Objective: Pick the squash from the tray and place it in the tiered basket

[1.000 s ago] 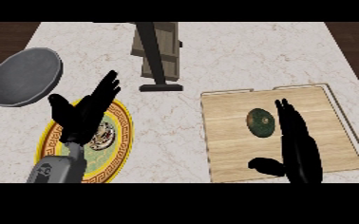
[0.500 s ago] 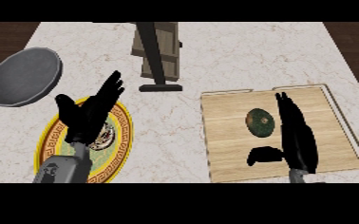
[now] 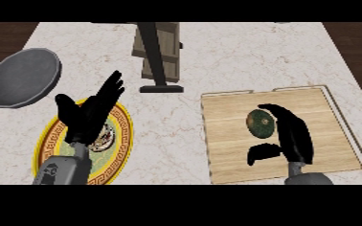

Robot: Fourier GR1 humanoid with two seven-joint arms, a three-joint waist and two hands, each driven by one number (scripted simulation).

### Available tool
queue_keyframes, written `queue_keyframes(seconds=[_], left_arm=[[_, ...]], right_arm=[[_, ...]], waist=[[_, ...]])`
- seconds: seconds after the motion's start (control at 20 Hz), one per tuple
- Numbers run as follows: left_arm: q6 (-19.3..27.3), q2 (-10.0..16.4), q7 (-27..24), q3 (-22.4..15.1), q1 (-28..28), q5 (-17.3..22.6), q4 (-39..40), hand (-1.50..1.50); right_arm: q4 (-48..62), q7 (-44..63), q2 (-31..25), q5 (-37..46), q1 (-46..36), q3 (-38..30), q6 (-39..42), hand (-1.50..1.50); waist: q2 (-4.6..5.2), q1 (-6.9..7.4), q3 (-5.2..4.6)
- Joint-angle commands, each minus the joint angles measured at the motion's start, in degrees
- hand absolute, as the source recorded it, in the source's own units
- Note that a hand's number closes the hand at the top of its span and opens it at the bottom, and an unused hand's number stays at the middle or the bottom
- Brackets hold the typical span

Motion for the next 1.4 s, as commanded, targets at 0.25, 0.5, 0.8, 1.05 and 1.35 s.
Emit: queue_keyframes(seconds=[0.25, 0.5, 0.8, 1.05, 1.35], left_arm=[[-2.0, 0.0, -1.0, 0.8, -0.7, 0.5, 2.2, 0.0], [-0.1, -0.9, -0.4, 0.2, -1.5, -1.3, 1.1, 0.0], [0.5, -0.4, 2.5, 1.4, -2.3, -0.2, 0.9, 0.0], [1.1, -1.6, -1.5, 0.8, -0.6, -1.7, 3.0, 0.0], [-0.6, -0.1, 0.3, 1.4, -1.6, -0.4, 1.8, 0.0]], right_arm=[[4.7, -1.6, 4.6, 5.5, -3.4, 2.4, -5.8, 1.5], [1.2, -6.0, 4.6, 0.7, -1.1, -0.1, -7.7, 1.5], [-14.5, 28.0, 8.7, 14.0, 0.5, 9.3, 20.6, 1.5], [-34.0, 47.3, 9.7, 9.8, -6.2, 15.2, 33.8, 1.5], [-50.4, 67.8, 9.8, 3.6, -18.7, 17.4, 36.3, 1.5]], waist=[[0.88, 0.56, 1.22], [0.82, 0.37, 1.24], [-0.09, -0.75, 0.66], [0.03, -0.9, 0.92], [-0.13, -0.1, 0.98]])
